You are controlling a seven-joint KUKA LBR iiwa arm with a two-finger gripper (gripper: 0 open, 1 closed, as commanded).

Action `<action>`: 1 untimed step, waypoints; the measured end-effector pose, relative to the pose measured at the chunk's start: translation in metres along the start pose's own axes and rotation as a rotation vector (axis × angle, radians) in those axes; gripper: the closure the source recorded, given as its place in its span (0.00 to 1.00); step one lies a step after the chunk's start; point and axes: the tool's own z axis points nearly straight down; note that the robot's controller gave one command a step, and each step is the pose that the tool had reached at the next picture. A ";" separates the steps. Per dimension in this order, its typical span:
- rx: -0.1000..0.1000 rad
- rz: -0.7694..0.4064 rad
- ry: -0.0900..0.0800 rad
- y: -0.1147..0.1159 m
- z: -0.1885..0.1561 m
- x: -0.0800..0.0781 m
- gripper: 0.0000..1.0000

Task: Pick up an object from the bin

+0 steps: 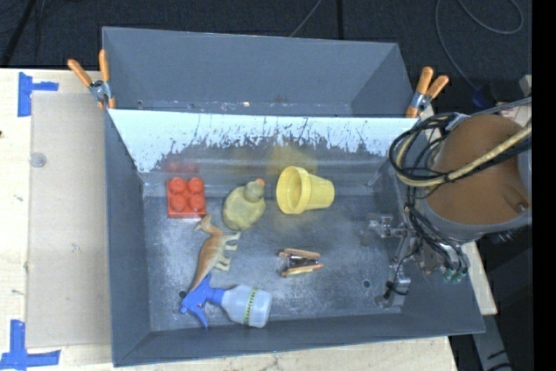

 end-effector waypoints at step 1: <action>0.001 -0.003 -0.008 0.000 -0.004 -0.002 0.00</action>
Offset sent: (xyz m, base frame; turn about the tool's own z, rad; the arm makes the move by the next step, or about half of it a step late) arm 0.0609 0.0682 -0.0585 -0.0990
